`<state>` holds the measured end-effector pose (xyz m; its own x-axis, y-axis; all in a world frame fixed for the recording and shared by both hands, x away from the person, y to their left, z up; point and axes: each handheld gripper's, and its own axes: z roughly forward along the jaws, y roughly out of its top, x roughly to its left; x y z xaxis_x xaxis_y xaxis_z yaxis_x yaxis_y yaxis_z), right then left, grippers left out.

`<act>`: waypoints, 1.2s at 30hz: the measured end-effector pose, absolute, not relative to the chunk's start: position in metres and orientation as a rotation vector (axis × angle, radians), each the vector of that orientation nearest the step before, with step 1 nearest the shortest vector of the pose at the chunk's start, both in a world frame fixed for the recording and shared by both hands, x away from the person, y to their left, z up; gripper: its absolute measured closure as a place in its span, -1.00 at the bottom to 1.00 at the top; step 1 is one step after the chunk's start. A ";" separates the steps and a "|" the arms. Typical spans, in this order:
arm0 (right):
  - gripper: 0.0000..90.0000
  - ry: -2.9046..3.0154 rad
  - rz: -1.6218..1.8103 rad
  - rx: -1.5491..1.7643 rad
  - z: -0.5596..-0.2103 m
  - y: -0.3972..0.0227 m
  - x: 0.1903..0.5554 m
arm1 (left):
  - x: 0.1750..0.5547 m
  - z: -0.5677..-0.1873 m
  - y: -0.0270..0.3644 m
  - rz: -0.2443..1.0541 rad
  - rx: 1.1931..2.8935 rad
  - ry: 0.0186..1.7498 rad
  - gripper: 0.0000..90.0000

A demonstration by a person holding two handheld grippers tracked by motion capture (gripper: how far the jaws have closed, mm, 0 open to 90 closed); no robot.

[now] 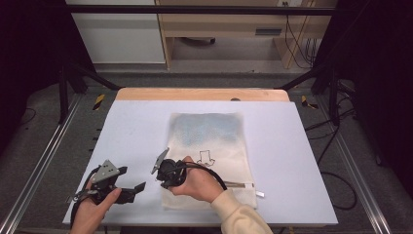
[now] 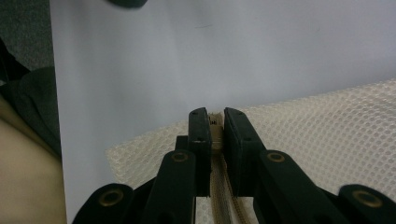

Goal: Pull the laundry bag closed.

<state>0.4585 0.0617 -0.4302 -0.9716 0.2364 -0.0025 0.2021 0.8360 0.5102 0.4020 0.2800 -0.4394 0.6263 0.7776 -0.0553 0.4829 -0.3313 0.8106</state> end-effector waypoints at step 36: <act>0.82 2.894 0.878 0.312 -0.418 0.053 0.453 | 0.403 -0.467 0.216 0.290 2.046 0.904 -0.52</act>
<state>0.4526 0.0527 -0.4178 -0.9739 0.2238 -0.0372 0.1654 0.8126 0.5589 0.4034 0.2160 -0.4666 0.7106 0.6934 -0.1198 0.4939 -0.3702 0.7868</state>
